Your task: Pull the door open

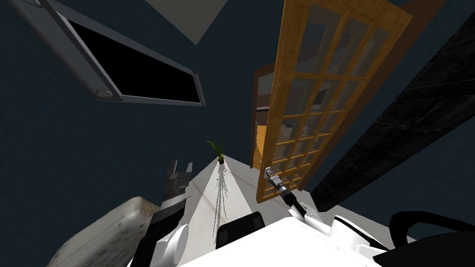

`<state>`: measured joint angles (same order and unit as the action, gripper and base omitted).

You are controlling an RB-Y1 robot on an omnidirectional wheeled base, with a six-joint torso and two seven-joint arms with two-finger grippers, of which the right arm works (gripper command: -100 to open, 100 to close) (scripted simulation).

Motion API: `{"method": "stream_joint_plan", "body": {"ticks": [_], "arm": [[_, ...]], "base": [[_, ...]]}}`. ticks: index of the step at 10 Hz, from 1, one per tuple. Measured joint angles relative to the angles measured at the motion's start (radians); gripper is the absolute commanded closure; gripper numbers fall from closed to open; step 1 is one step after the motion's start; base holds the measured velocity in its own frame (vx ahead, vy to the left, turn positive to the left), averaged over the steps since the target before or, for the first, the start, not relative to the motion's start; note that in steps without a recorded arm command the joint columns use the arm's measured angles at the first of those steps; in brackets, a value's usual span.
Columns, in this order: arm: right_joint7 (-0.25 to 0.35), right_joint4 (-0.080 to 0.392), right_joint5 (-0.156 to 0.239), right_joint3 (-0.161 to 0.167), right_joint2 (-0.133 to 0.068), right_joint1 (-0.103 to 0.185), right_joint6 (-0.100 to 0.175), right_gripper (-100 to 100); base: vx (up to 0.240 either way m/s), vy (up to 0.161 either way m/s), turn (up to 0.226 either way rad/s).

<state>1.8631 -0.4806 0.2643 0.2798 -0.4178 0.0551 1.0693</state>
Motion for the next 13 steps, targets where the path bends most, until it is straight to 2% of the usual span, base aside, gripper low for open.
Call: {"method": "stream_joint_plan", "body": {"ticks": [2, 3, 4, 6, 8, 11, 12, 13], "arm": [[0.021, -0.009, -0.013, 0.02, -0.017, -0.025, 0.027, 100], [0.035, 0.008, -0.019, 0.03, -0.022, -0.023, 0.046, 100], [0.037, 0.011, -0.021, 0.033, -0.021, -0.025, 0.049, 100], [0.045, 0.006, -0.023, 0.04, -0.032, -0.04, 0.069, 100], [0.065, 0.059, -0.029, 0.054, -0.04, -0.03, 0.121, 100], [0.077, 0.025, -0.031, 0.066, -0.063, -0.072, 0.139, 100], [0.082, 0.031, -0.034, 0.073, -0.066, -0.077, 0.154, 100], [0.089, 0.056, -0.037, 0.081, -0.064, -0.072, 0.178, 100]], "base": [[-0.191, -0.075, 0.094], [-0.087, -0.037, 0.029], [-0.129, -0.055, 0.135], [-0.2, -0.081, 0.166], [-0.177, -0.067, 0.107], [-0.198, -0.083, 0.158], [-0.202, -0.114, 0.142], [-0.093, -0.04, 0.041]]}}
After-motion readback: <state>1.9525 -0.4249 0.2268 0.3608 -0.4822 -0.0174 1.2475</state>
